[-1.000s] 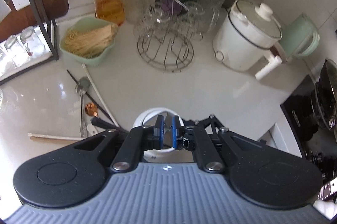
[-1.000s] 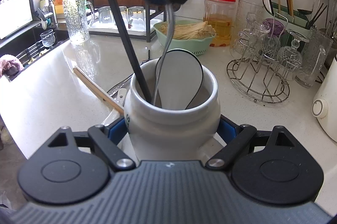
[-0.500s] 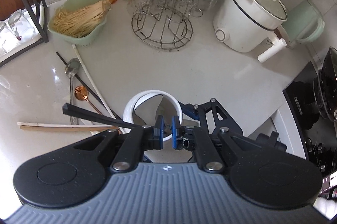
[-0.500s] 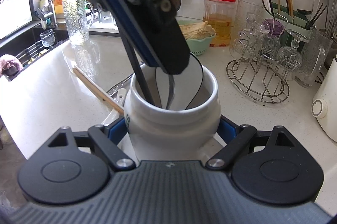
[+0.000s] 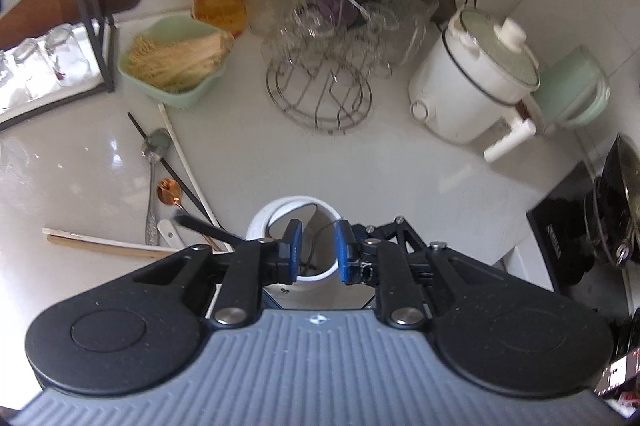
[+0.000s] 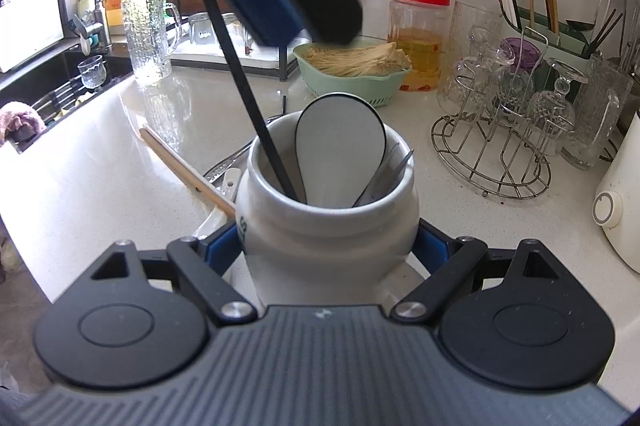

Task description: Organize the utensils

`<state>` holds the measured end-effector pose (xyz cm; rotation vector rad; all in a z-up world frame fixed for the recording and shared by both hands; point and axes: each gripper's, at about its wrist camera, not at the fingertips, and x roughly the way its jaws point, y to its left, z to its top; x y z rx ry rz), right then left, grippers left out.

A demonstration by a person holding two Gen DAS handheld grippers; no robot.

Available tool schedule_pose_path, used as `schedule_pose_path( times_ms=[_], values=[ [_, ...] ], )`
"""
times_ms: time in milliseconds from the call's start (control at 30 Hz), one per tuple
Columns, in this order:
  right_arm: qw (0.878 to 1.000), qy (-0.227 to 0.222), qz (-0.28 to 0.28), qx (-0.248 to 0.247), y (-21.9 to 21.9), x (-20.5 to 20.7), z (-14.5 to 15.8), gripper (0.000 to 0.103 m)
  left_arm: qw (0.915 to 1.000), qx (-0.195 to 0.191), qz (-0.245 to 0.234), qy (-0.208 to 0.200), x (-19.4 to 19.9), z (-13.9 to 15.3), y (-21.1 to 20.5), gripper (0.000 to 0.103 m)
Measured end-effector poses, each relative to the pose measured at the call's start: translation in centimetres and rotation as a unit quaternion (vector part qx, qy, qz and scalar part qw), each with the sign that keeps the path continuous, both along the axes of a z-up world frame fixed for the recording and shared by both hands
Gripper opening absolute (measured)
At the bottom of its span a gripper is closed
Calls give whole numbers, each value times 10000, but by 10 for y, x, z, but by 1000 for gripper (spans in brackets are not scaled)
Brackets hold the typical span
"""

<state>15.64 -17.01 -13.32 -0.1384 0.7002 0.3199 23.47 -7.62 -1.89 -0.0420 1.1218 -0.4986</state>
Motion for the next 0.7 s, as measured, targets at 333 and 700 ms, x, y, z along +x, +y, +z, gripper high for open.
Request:
schedule_pose_path(
  times_ms=[333, 700],
  values=[
    [10000, 43, 39, -6, -1, 5, 0, 91, 9953, -46, 406, -875, -42, 27, 27, 23],
    [9999, 46, 123, -25, -2, 5, 0, 91, 9894, -165, 1238, -738, -53, -6, 73, 23]
  ],
)
